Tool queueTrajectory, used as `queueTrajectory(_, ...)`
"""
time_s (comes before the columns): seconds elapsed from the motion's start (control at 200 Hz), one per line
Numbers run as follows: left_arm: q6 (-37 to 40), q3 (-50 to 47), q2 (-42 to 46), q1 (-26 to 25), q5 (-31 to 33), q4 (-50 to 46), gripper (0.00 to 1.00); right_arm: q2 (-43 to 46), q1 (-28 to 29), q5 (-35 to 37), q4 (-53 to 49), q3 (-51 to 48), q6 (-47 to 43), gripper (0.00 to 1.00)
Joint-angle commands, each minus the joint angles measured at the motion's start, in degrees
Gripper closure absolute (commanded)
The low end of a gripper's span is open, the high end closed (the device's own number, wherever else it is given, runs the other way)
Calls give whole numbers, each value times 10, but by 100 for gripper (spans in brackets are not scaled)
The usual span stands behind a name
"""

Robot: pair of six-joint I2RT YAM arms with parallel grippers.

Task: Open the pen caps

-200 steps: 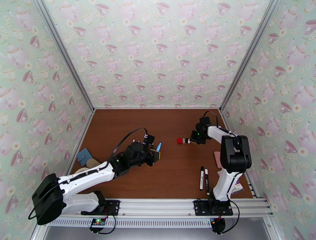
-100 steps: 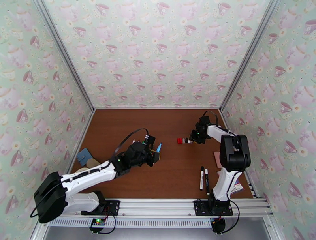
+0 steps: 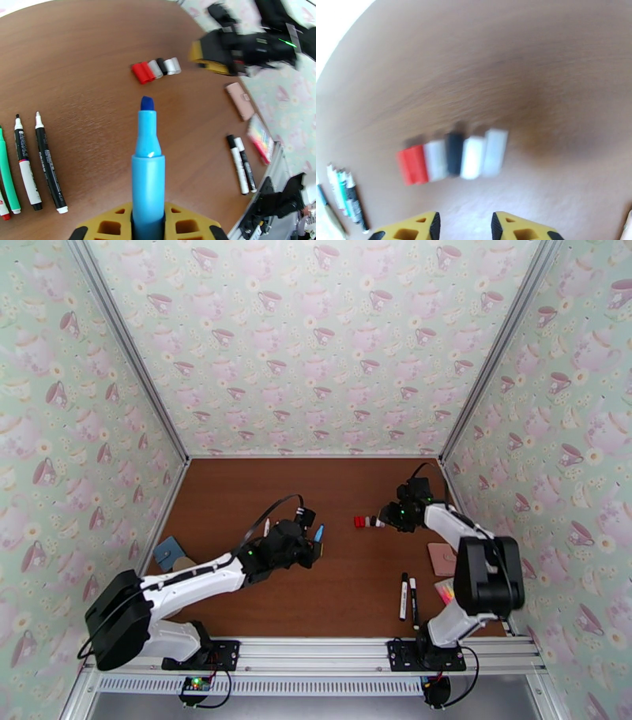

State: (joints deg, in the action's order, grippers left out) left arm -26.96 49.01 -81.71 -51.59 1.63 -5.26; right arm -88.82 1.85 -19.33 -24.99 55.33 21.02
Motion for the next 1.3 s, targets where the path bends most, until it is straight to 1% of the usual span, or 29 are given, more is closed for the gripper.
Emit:
queueTrajectory(0.0, -17, 39, -36, -9, 56, -45, 87, 57, 18, -71, 91, -66, 40, 55)
queueTrajectory(0.12, -29, 77, -80, -10, 73, -83, 87, 121, 46, -94, 126, -121, 57, 51)
queueTrajectory(0.285, -53, 132, -132, -10, 107, -117, 87, 202, 72, -136, 173, -194, 86, 41)
queueTrajectory(0.391, -59, 166, -171, -9, 119, -141, 87, 245, 80, -169, 195, -229, 101, 28)
queueTrajectory(0.456, -63, 190, -196, -9, 126, -156, 87, 265, 86, -173, 190, -241, 98, 20)
queueTrajectory(0.521, -68, 209, -218, -8, 134, -167, 87, 283, 88, -177, 185, -253, 97, 14)
queueTrajectory(0.606, -75, 224, -242, -3, 136, -171, 87, 304, 88, -179, 181, -264, 103, 0)
queueTrajectory(0.706, -82, 235, -262, 3, 139, -172, 86, 318, 88, -202, 203, -278, 129, 0)
queueTrajectory(0.856, -84, 259, -290, 7, 157, -198, 84, 330, 88, -195, 191, -282, 130, 0)
queueTrajectory(0.931, -85, 263, -303, 9, 158, -196, 83, 331, 88, -188, 188, -283, 133, 0)
queueTrajectory(1.032, -90, 270, -318, 12, 168, -206, 83, 328, 89, -200, 189, -281, 140, 0)
queueTrajectory(1.222, -91, 278, -335, 21, 191, -213, 82, 343, 89, -160, 199, -290, 154, 0)
queueTrajectory(1.297, -90, 279, -340, 25, 201, -219, 82, 345, 88, -150, 188, -287, 152, 0)
